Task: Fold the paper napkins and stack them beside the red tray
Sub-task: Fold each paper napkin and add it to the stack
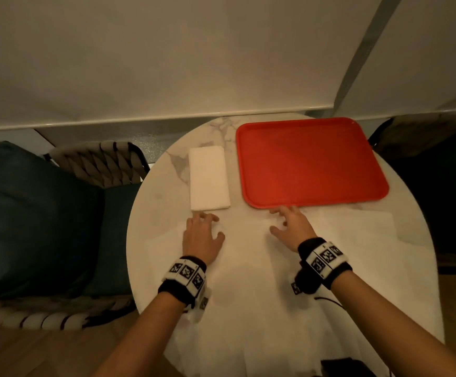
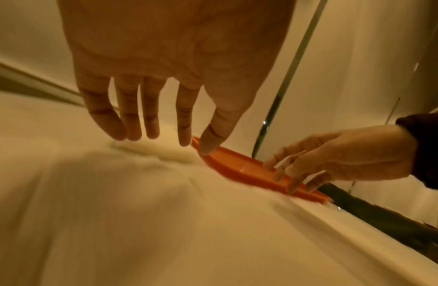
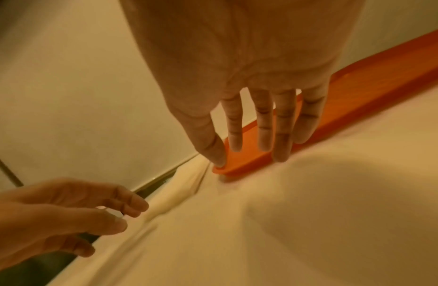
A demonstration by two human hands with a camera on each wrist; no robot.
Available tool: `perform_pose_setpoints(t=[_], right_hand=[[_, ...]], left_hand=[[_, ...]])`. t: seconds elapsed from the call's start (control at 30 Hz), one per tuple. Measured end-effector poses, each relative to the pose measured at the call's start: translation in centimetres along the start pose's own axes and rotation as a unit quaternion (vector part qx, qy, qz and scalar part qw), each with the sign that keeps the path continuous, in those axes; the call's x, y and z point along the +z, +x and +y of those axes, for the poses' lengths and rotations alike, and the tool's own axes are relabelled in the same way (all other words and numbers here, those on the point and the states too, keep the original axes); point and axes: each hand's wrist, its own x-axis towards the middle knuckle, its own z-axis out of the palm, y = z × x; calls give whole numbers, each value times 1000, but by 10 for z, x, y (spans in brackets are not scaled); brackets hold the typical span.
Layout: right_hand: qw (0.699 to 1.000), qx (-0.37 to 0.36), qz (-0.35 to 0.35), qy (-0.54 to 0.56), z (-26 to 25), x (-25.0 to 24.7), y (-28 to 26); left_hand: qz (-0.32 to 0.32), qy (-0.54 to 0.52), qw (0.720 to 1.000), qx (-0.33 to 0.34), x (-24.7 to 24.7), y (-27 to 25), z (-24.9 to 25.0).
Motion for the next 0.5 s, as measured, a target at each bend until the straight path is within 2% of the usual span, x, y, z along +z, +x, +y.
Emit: perform_pose_setpoints(t=[0.07,0.23,0.37,0.5], right_hand=[[999,12,0,-39,20,4,-27],[995,19,16,-94,57,17,-82],[994,32,-13,-106,72,34,-103],[994,23,15,-108,77,46,-112]], left_hand=[[-27,21,999,12,16,-20,4],[-34,76,996,9,46,-48,22],[-39,60,997,-3,60,-45,32],[-6,56,998,-30,60,-29,33]])
